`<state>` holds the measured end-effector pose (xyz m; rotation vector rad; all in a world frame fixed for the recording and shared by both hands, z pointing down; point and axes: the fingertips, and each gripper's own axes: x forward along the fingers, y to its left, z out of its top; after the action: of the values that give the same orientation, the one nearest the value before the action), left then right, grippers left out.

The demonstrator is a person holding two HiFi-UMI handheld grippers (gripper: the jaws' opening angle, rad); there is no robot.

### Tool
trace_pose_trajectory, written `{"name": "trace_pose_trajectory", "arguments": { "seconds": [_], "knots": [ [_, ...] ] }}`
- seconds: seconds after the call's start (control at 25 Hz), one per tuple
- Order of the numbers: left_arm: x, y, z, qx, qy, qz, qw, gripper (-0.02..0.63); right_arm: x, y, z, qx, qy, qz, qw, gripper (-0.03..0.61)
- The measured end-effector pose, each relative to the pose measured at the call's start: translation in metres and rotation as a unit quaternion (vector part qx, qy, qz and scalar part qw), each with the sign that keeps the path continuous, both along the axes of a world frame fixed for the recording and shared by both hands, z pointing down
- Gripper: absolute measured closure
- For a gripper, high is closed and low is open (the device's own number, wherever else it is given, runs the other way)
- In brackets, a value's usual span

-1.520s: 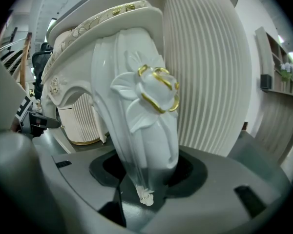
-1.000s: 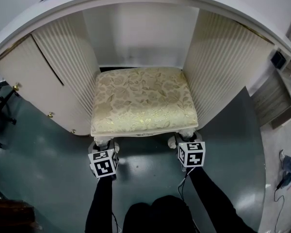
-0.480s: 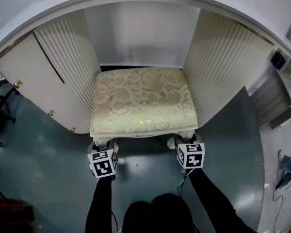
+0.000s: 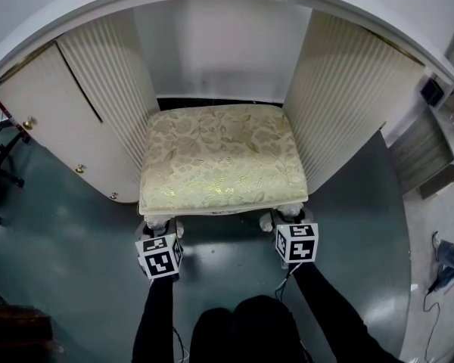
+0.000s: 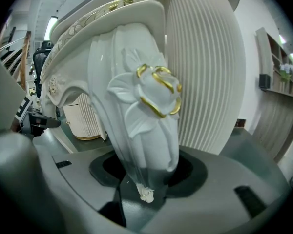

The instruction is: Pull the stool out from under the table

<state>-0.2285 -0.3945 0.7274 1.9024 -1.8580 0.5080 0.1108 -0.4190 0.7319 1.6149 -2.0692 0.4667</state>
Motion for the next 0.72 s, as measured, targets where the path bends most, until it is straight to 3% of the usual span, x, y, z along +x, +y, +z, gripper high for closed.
{"name": "trace_pose_trajectory", "arguments": {
  "seconds": [0.72],
  "knots": [
    [0.002,-0.005,0.008,0.007,0.003,-0.019,0.9998,0.394,0.001,-0.015,0.007,-0.001,0.002,-0.021,1.000,0.374]
  ]
}}
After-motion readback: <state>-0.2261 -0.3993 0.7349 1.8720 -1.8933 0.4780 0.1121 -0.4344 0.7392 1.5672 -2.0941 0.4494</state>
